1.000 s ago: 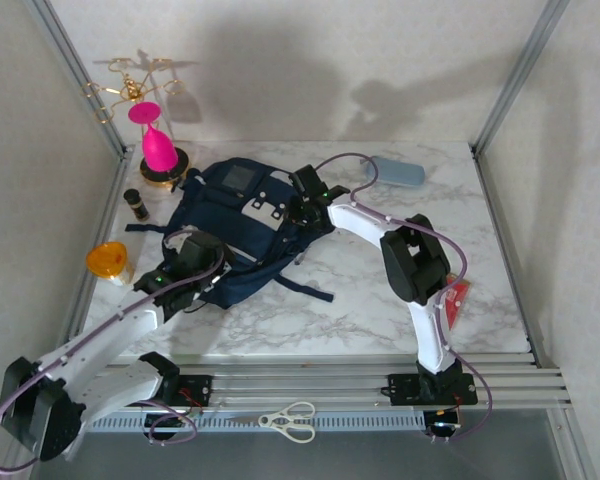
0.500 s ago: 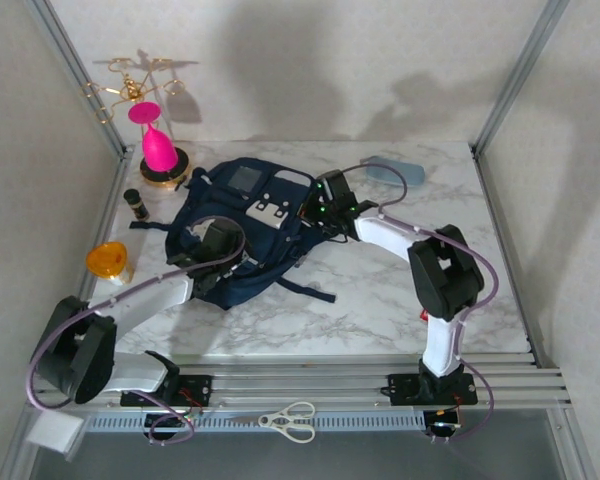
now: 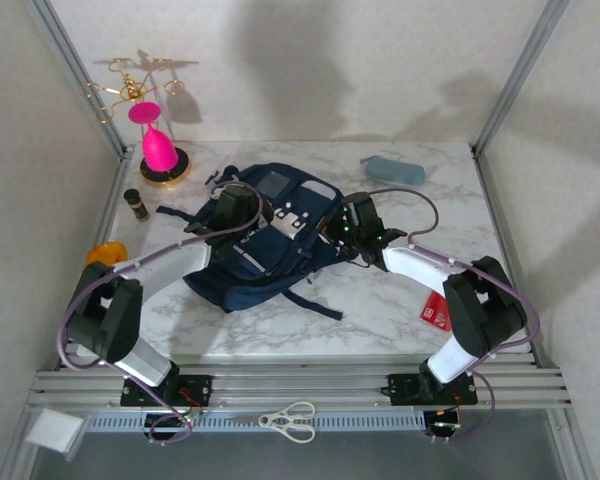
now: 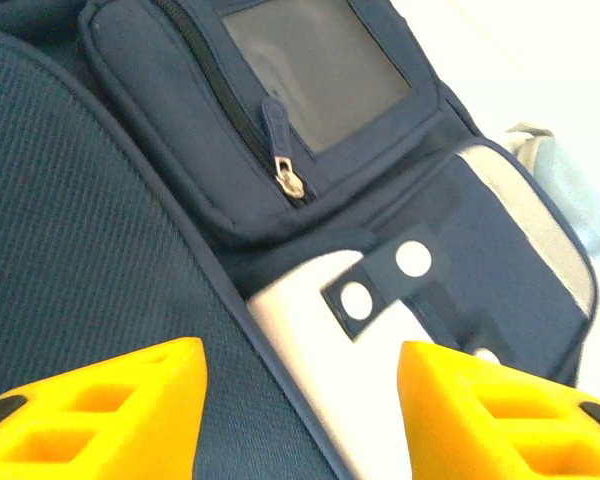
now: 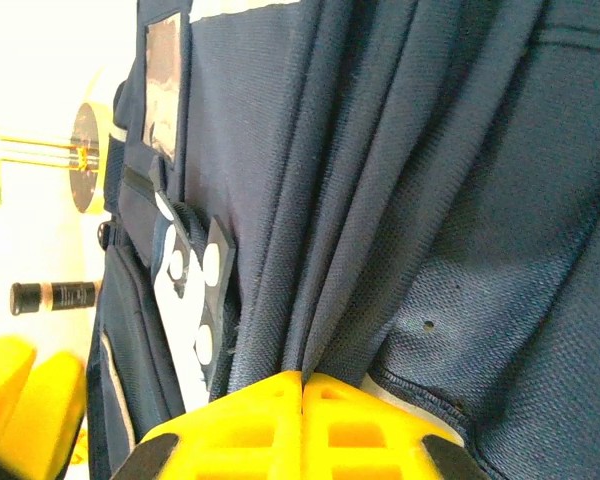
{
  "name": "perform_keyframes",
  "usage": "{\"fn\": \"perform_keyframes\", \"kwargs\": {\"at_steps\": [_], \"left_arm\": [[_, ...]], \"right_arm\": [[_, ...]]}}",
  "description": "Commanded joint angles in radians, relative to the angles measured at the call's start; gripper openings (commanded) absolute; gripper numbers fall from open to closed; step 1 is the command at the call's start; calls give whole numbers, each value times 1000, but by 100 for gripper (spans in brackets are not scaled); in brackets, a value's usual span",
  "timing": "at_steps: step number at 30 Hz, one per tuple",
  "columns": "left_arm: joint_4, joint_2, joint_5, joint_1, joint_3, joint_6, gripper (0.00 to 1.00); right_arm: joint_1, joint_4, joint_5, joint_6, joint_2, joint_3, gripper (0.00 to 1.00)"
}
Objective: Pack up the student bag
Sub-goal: Rotate the student bag at the center of the table.
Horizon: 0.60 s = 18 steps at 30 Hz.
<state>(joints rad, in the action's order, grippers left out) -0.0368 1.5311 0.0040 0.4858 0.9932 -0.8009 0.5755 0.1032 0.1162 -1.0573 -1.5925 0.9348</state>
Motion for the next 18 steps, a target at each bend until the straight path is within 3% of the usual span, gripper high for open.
{"fn": "perform_keyframes", "kwargs": {"at_steps": [1, 9, 12, 14, 18], "left_arm": [[-182, -115, -12, 88, 10, -83, 55], [-220, -311, -100, 347, -191, -376, 52], [-255, -339, -152, 434, -250, -473, 36], [-228, -374, -192, 491, -303, -517, 34], [-198, -393, -202, 491, -390, -527, 34]], "right_arm": [[27, 97, -58, -50, 73, -20, 0], [64, 161, -42, -73, 110, -72, 0], [63, 169, -46, -74, 134, -95, 0], [56, 155, -39, -74, 142, -97, 0], [44, 173, -47, -89, 168, -128, 0]]}}
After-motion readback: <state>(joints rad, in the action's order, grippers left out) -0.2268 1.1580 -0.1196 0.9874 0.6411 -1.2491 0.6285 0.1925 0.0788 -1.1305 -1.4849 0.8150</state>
